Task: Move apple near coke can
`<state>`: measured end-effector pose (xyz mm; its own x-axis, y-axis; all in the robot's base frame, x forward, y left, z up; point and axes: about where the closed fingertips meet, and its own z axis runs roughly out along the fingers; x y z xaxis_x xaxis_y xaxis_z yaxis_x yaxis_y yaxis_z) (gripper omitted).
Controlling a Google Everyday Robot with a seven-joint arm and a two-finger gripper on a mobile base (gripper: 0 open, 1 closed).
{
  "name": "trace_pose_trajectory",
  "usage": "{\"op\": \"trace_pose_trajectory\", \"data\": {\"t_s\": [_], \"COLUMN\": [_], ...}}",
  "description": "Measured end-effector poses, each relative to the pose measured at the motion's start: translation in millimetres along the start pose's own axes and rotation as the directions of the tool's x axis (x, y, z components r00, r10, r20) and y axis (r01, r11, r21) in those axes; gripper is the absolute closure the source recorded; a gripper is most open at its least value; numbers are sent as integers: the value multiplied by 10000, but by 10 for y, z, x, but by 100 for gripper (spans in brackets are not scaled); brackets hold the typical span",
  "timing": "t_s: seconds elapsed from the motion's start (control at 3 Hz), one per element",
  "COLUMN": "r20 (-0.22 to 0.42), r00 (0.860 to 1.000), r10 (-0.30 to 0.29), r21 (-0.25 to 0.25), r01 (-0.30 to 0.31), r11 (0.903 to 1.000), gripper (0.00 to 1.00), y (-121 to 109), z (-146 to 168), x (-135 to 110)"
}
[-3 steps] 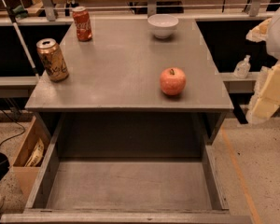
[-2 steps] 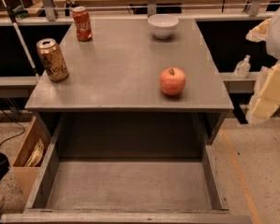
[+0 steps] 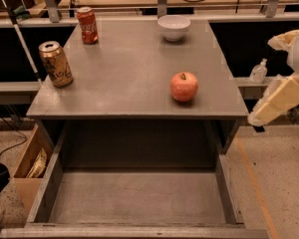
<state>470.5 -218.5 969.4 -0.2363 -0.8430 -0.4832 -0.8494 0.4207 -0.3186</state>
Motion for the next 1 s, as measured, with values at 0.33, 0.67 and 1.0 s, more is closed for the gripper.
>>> {"op": "trace_pose_trajectory", "data": {"t_s": [0.33, 0.67, 1.0], "r20": [1963, 4266, 5886], "r00": [9775, 8931, 7808], "r10": [777, 1429, 2093], "r21": [-33, -415, -976], "r01": [-786, -1385, -1884], "r11": [9969, 9895, 9772], "gripper": [0, 0, 0], "y": [-168, -307, -367], "z": [422, 787, 912], "x": [31, -184, -404]}}
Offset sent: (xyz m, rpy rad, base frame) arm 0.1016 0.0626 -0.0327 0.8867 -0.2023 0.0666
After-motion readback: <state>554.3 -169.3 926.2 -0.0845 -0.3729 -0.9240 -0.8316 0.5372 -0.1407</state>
